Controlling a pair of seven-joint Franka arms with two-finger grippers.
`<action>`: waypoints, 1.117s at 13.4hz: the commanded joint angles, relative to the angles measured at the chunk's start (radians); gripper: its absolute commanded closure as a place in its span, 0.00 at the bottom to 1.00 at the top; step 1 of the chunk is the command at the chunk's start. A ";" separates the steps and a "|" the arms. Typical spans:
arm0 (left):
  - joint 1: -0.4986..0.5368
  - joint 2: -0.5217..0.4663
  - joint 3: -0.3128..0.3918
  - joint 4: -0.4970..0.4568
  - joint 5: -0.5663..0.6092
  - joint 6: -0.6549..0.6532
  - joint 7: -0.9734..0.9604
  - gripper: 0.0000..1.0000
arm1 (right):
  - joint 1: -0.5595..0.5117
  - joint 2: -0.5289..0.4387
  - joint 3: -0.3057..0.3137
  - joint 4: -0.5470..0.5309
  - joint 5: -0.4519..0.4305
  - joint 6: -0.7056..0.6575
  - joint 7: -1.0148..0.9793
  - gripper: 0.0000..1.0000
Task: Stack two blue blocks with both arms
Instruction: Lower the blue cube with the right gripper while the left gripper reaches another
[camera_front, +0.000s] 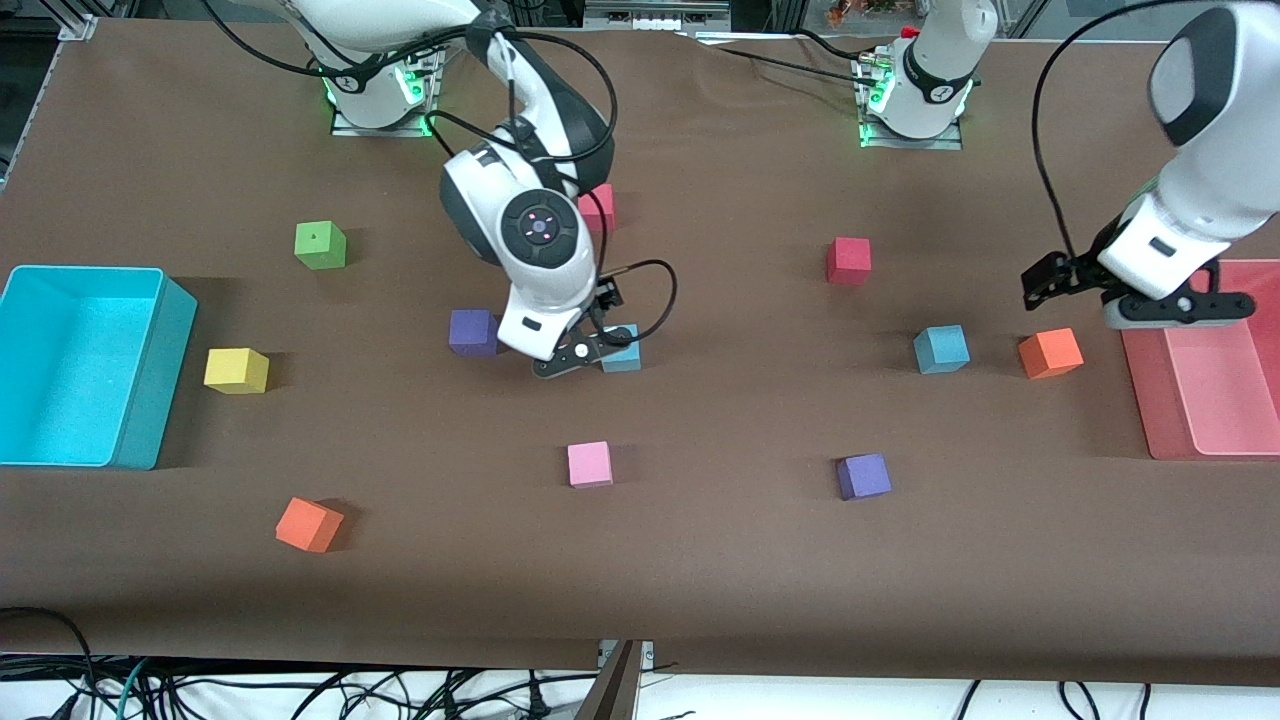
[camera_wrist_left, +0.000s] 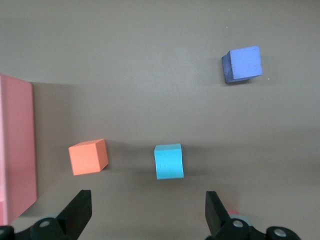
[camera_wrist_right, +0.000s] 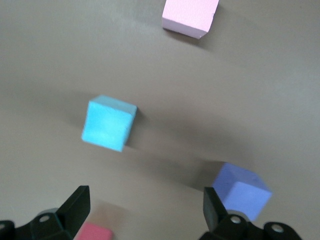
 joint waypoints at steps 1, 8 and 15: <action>-0.010 0.004 0.002 -0.095 -0.006 0.113 -0.001 0.00 | -0.048 -0.058 0.004 -0.075 0.097 -0.017 -0.198 0.00; -0.011 0.096 0.002 -0.170 -0.006 0.257 0.000 0.00 | -0.158 -0.272 0.012 -0.688 0.526 0.606 -0.816 0.00; -0.016 0.210 0.002 -0.285 -0.005 0.481 0.011 0.00 | -0.157 -0.218 0.087 -0.744 1.040 0.796 -1.403 0.00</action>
